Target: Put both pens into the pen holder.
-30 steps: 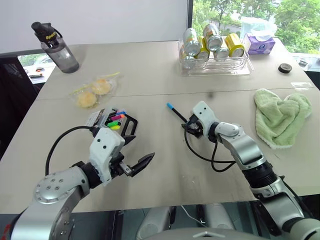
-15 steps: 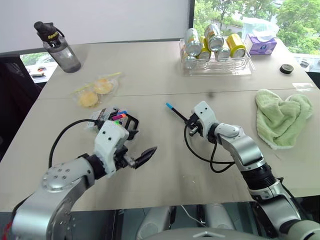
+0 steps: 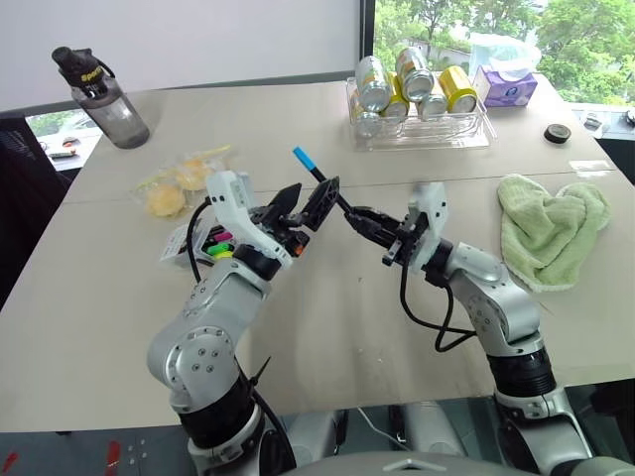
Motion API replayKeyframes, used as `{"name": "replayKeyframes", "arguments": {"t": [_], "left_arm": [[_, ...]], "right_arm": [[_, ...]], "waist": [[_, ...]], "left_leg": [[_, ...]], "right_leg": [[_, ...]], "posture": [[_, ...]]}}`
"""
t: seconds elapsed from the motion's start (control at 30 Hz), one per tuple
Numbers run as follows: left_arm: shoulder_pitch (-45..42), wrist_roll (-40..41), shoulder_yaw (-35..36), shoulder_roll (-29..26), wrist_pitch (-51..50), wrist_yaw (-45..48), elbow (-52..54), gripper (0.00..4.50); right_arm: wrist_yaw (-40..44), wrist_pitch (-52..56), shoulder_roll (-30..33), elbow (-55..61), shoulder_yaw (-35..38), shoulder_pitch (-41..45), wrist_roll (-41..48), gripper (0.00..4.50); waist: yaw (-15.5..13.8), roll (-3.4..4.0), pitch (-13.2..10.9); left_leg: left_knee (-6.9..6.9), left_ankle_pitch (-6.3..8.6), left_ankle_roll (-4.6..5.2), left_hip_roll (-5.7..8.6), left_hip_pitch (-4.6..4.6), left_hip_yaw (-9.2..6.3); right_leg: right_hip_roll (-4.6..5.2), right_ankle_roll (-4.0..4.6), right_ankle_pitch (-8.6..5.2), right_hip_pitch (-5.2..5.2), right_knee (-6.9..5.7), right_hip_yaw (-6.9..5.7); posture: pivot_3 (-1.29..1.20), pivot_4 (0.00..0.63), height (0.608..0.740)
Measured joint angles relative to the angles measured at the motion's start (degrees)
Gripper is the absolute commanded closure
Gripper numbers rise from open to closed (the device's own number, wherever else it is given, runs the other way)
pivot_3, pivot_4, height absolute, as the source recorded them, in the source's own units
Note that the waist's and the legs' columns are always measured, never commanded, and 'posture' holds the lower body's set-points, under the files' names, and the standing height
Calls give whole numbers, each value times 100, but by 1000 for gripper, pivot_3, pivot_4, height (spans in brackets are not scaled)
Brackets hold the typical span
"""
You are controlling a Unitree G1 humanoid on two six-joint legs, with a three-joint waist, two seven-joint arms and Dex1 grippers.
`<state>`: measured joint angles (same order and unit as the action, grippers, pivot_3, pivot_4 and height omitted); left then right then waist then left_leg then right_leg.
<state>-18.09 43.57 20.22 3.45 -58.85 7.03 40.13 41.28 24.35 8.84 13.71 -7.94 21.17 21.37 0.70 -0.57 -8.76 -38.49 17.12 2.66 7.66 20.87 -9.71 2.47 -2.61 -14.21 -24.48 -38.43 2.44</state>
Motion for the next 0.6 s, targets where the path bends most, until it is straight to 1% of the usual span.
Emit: {"name": "replayKeyframes", "arguments": {"t": [0.1,0.2,0.33,0.43,0.47,0.53,0.6], "left_arm": [[0,190,-56,-41,38,-105,-96,0],[-1,395,-71,-88,129,-151,-114,773],[2,556,-203,-304,261,-190,-179,2696],[29,652,-311,-351,345,-222,-267,4129],[29,739,-440,-352,403,-239,-227,4478],[33,769,-476,-397,449,-270,-240,4478],[61,811,-548,-433,475,-358,-246,4500]], "right_arm": [[169,-104,7,97,-69,-65,115,4495],[210,-188,33,158,-82,-66,174,4495],[215,-234,148,158,-133,-111,175,4495],[206,-220,204,165,-150,-159,184,4495],[196,-199,226,162,-172,-189,188,4495],[189,-162,257,179,-167,-188,201,4495],[146,76,390,280,-167,-150,269,3416]], "waist": [[2,0,0],[1,0,0],[-10,0,0],[-7,0,0],[-12,0,0],[-6,0,0],[-5,0,0]], "left_leg": [[0,0,-1,0,0,-1],[-1,-1,-2,0,-2,-1],[-1,-1,-2,0,-2,0],[-1,-1,-2,0,-2,1],[-3,-1,-2,0,1,-3],[-2,-1,-2,0,-2,0],[-2,-1,-3,0,-2,0]], "right_leg": [[-1,0,0,-1,-3,-1],[-1,0,0,-1,-4,-1],[-1,0,0,-1,-5,0],[-1,0,0,-1,-5,2],[0,0,0,-1,-4,2],[-2,0,0,-2,-6,3],[-1,0,0,-2,-8,5]], "posture": [[0,150,740],[0,150,740],[0,150,740],[0,150,740],[0,150,740],[0,150,740],[0,150,740]]}}
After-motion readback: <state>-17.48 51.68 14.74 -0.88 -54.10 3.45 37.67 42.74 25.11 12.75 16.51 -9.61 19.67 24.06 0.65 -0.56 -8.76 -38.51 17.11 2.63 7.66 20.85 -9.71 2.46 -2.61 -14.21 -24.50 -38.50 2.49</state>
